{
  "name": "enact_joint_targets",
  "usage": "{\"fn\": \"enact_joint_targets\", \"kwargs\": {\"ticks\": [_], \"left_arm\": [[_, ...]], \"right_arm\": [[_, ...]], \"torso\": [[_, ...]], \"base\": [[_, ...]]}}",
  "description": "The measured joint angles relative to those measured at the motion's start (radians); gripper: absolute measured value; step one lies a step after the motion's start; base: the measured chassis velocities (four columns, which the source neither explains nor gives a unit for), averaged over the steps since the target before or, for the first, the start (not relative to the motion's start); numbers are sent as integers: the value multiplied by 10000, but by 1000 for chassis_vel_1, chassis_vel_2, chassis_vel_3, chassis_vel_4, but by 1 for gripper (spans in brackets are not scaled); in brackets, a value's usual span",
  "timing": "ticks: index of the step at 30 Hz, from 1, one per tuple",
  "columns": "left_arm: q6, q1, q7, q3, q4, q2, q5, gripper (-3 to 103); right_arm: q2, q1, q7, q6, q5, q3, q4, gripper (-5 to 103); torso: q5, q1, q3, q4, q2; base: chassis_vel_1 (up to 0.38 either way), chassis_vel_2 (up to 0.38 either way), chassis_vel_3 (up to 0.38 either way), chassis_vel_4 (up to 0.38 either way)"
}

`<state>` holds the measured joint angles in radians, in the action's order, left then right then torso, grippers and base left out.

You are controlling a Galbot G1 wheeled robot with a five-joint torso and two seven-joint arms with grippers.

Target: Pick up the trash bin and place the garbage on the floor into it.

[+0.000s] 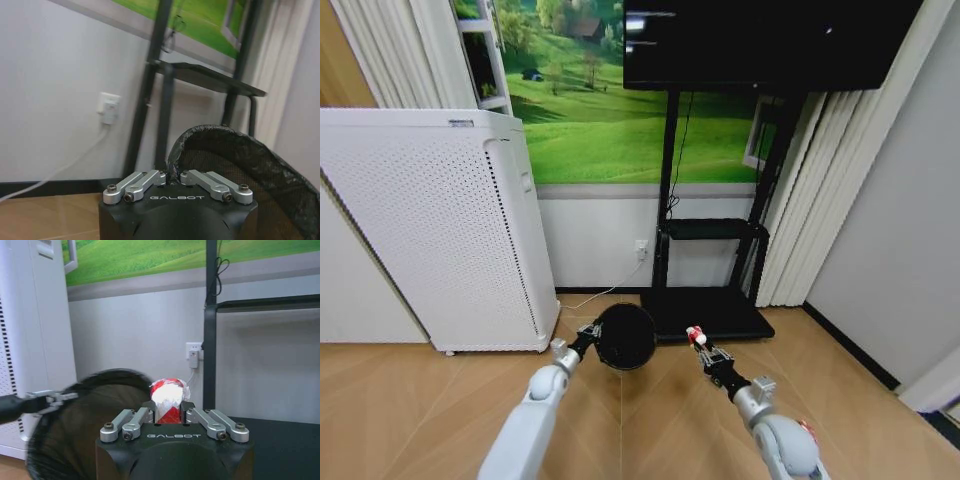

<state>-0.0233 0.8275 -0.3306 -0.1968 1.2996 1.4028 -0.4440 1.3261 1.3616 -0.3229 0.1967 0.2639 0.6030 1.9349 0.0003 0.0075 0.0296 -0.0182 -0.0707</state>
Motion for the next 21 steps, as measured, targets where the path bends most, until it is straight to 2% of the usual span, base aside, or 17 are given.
{"fn": "enact_joint_targets", "kwargs": {"ticks": [1, 5, 13, 14, 16, 17, 18, 20, 21], "left_arm": [[-71, -153, 126, 412, -80, 212, 35, 7], [-150, -325, 450, 913, -334, 637, 205, 7], [-342, -486, 702, 1380, -257, 714, 224, 7], [-361, -513, 713, 1402, -249, 714, 220, 7], [-380, -556, 720, 1417, -271, 748, 224, 7], [-380, -556, 720, 1417, -271, 748, 224, 7], [-380, -569, 721, 1417, -286, 789, 234, 7], [-382, -569, 721, 1417, -287, 825, 244, 7], [-385, -569, 720, 1417, -287, 876, 260, 7]], "right_arm": [[-60, -173, 12, 13, 46, -173, -118, 24], [-227, -362, 64, 14, 149, -439, -285, 24], [-301, -253, -172, -43, -69, -401, -447, 24], [-294, -226, -201, -40, -141, -390, -448, 21], [-269, -203, -216, -45, -266, -382, -490, 30], [-269, -203, -216, -45, -266, -382, -490, 30], [-268, -198, -216, -46, -305, -382, -503, 36], [-279, -192, -215, -48, -312, -384, -503, 36], [-314, -182, -215, -48, -318, -394, -500, 41]], "torso": [[-2, 0, 1, -3, 1], [0, 0, 1, -1, 0], [-1, 1, 0, 0, 0], [-2, 0, 1, 0, 0], [-2, 0, 1, 0, 1], [-2, 0, 1, 0, 1], [-3, 1, 1, 1, 1], [-3, 0, 0, 1, 0], [-3, 0, 1, 0, 1]], "base": [[0, 0, 0, 0], [0, 0, 0, 0], [0, 0, 0, 0], [0, 0, 0, 0], [0, 0, 0, 0], [0, 0, 0, 0], [0, 0, 0, 0], [0, 0, 0, 0], [0, 0, 0, 0]]}}
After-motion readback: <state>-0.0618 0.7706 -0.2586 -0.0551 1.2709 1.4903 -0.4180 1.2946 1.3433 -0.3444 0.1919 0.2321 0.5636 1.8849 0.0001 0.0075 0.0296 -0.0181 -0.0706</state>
